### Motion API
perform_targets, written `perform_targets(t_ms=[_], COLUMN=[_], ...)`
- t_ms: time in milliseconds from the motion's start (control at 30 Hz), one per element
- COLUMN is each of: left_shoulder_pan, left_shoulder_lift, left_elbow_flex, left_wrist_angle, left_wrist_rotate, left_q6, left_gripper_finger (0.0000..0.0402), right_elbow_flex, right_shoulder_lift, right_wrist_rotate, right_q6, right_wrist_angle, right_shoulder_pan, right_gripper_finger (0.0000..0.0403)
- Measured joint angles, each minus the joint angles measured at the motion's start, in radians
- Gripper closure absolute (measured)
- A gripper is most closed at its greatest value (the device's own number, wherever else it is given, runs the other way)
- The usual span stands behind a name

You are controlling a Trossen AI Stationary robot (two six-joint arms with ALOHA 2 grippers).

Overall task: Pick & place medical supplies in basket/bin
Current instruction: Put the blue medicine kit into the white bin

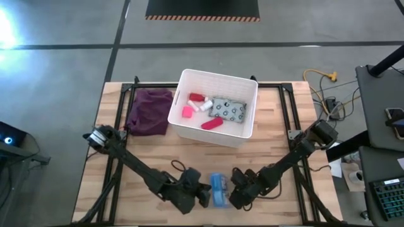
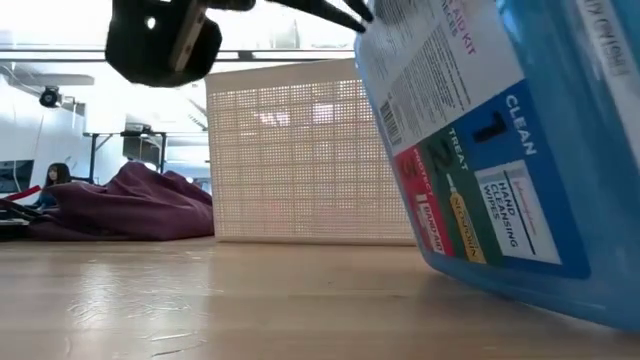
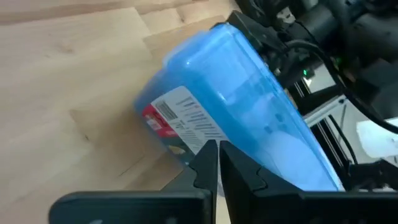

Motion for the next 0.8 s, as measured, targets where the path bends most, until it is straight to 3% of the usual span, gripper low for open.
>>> perform_targets(t_ms=[100,333,667,800], left_shoulder_pan=[0.007,0.008,0.024,0.029], left_shoulder_lift=[0.001,0.002,0.002,0.002], left_elbow_flex=[-0.011,-0.023,-0.022,-0.024], left_wrist_angle=[-0.005,-0.008,0.035,0.035], left_wrist_rotate=[0.001,0.024,0.026,0.028], left_q6=[0.0,0.0,-0.001,-0.034], left_gripper_finger=[0.0401,0.0401,0.0398,0.0368], right_elbow_flex=[-0.001,-0.005,-0.002,-0.002], right_shoulder_lift=[-0.01,-0.107,-0.145,-0.121], right_wrist_rotate=[0.005,0.129,0.143,0.137], right_q6=[0.011,0.006,-0.046,-0.03], right_wrist_angle=[-0.007,-0.063,-0.001,0.011], right_shoulder_pan=[0.009,0.039,0.032,0.032], right_gripper_finger=[0.023,0.0229,0.0229,0.0229])
